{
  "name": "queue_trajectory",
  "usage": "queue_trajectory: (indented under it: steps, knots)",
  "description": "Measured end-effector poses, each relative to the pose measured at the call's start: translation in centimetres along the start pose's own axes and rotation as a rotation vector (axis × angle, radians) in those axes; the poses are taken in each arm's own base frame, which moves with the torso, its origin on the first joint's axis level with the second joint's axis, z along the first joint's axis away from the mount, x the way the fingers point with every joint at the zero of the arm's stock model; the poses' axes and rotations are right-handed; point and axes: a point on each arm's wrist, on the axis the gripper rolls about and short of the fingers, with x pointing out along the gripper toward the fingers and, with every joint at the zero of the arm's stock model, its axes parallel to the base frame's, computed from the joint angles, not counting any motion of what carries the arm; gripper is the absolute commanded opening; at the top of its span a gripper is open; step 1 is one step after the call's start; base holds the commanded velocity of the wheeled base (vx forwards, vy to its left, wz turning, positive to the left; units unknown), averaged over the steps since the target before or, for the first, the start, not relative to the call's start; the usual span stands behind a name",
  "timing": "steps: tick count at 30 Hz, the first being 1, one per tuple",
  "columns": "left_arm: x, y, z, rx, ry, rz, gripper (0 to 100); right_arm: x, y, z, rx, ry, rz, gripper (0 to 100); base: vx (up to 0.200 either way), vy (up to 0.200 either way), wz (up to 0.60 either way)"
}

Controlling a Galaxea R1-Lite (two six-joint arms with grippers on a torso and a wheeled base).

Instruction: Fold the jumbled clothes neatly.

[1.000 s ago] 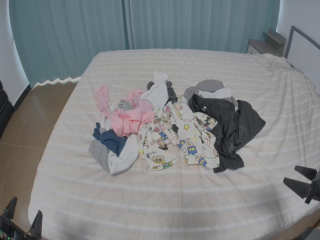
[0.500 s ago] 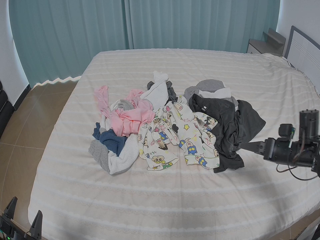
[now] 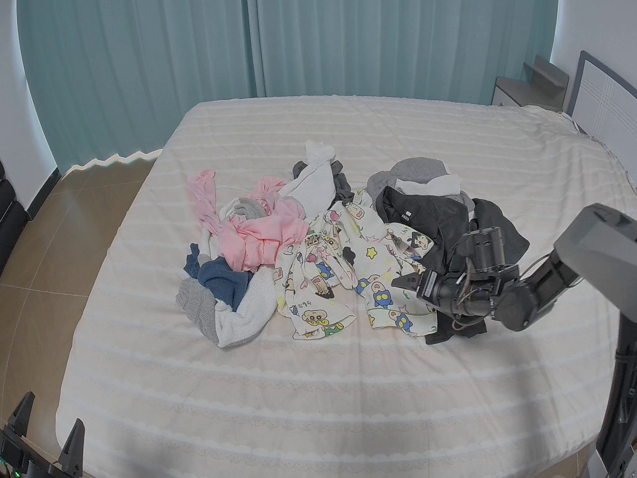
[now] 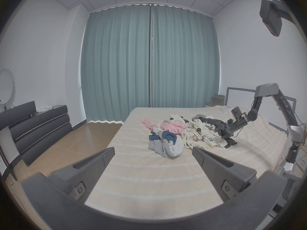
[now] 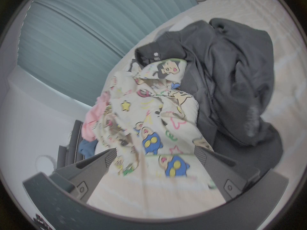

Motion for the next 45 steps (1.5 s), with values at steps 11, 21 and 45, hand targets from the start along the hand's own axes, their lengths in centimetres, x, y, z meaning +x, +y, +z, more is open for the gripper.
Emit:
queue_trajectory:
  steps: [11, 21, 45]
  knots:
    - [0.0, 0.0, 0.0, 0.000, 0.000, 0.000, 100, 4.6, -2.9, 0.0, 0.062, -0.048, -0.078, 100, 0.000, 0.000, 0.00]
    - [0.0, 0.0, 0.0, 0.000, 0.000, 0.000, 100, 2.0, -1.1, 2.1, 0.058, -0.115, -0.034, 100, 0.000, 0.000, 0.00]
    - [0.0, 0.0, 0.0, 0.000, 0.000, 0.000, 100, -1.5, 0.0, 0.0, 0.043, -0.039, -0.010, 100, 0.000, 0.000, 0.00]
